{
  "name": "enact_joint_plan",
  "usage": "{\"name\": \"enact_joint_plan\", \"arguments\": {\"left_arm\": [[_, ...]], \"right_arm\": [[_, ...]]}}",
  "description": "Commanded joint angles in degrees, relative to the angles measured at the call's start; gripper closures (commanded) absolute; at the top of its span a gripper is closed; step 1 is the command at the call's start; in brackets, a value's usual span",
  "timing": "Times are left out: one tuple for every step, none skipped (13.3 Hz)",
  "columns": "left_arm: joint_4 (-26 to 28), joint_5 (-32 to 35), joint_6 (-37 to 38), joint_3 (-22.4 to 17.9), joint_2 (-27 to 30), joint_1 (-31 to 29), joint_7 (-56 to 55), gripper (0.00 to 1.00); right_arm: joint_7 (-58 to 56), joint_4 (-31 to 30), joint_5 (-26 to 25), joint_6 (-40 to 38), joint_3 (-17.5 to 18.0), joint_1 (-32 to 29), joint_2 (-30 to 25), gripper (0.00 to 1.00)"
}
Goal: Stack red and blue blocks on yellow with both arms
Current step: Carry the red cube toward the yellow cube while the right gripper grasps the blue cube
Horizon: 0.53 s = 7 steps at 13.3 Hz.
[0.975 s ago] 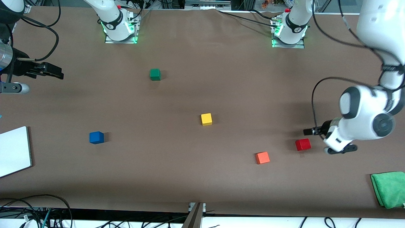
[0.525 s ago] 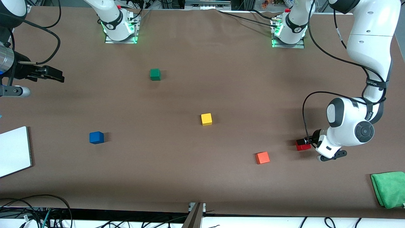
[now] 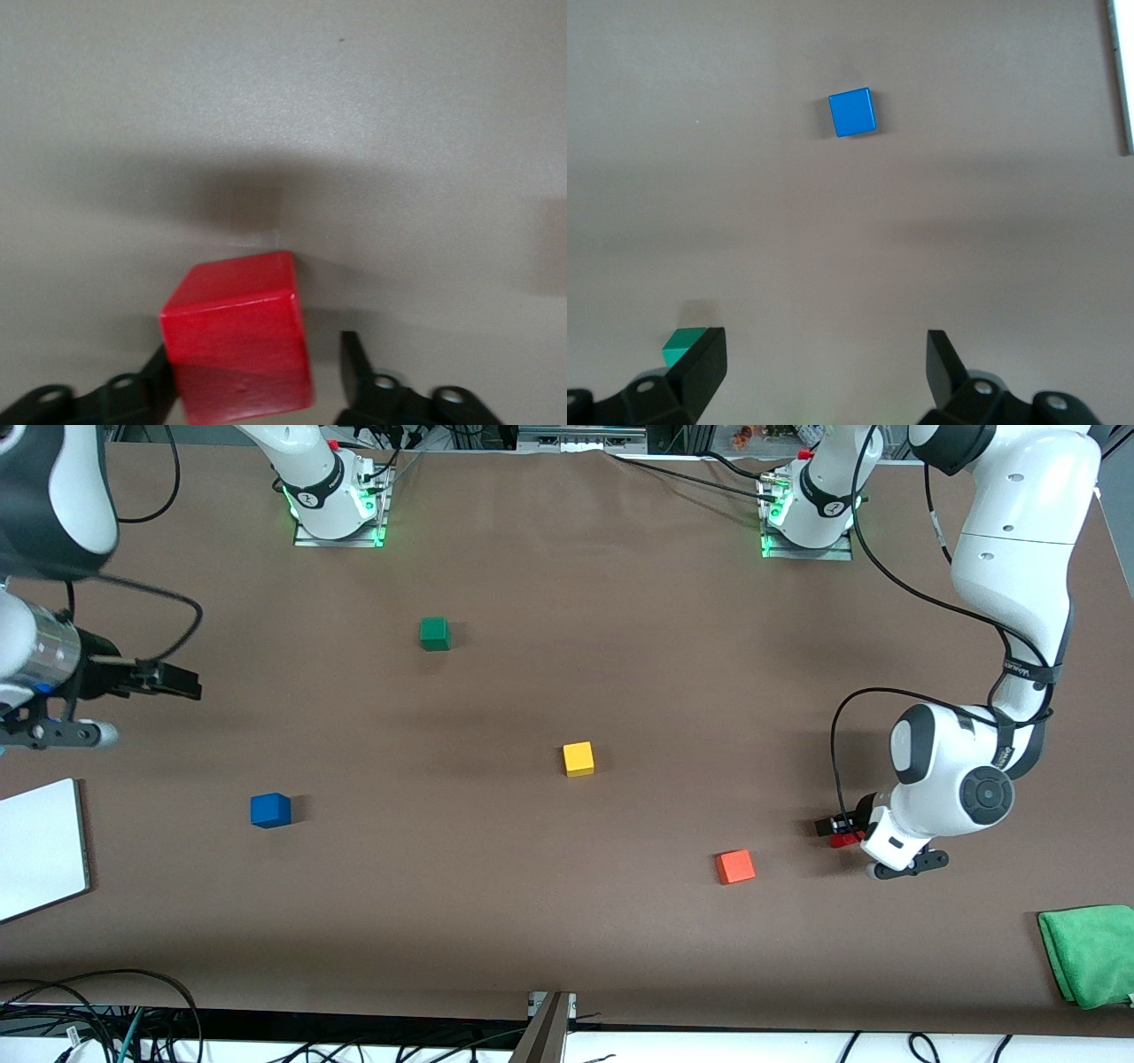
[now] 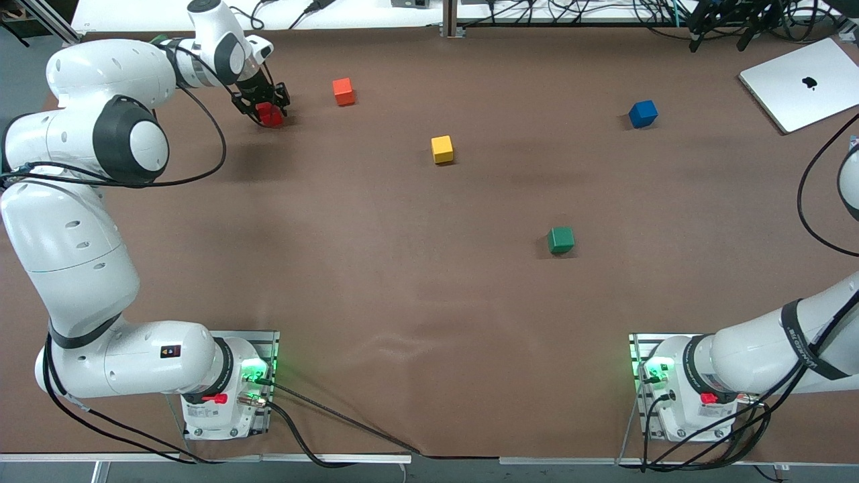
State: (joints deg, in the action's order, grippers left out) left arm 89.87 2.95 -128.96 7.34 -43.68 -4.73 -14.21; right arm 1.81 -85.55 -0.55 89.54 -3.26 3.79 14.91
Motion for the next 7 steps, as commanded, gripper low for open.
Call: {"name": "enact_joint_plan", "arguments": {"left_arm": [[-1.8, 3.4, 0.6, -0.8, -0.6, 0.4, -0.1, 1.00], [-1.8, 3.6, 0.9, -0.8, -0.3, 0.6, -0.2, 1.00], [-1.8, 3.6, 1.6, -0.7, 0.1, 0.6, -0.2, 1.00], [-2.0, 3.6, 3.4, -0.1, 1.0, 0.9, -0.4, 1.00], [-2.2, 3.5, 5.7, 0.2, 2.6, 1.4, -0.4, 1.00], [-2.2, 2.8, 7.1, 1.0, 4.5, 2.0, -0.3, 1.00], [-2.3, 2.8, 8.3, 3.0, 6.0, 2.1, -0.3, 1.00]], "right_arm": [[-0.2, 0.2, 0.1, 3.3, 0.4, -0.6, 3.4, 0.00], [-0.8, 0.3, -0.1, 4.6, 0.4, -0.4, 5.0, 0.00], [-0.8, 0.3, -0.6, 5.6, 0.4, -0.1, 6.7, 0.00], [-0.8, 0.3, -0.9, 8.4, 0.5, 0.0, 8.4, 0.00], [-0.2, 0.3, -0.9, 10.9, 0.5, 0.0, 10.1, 0.00], [-0.2, 0.2, -0.9, 12.6, 0.5, -0.1, 11.8, 0.00], [-0.2, 0.2, -1.0, 15.0, 0.5, -0.1, 13.6, 0.00]]}}
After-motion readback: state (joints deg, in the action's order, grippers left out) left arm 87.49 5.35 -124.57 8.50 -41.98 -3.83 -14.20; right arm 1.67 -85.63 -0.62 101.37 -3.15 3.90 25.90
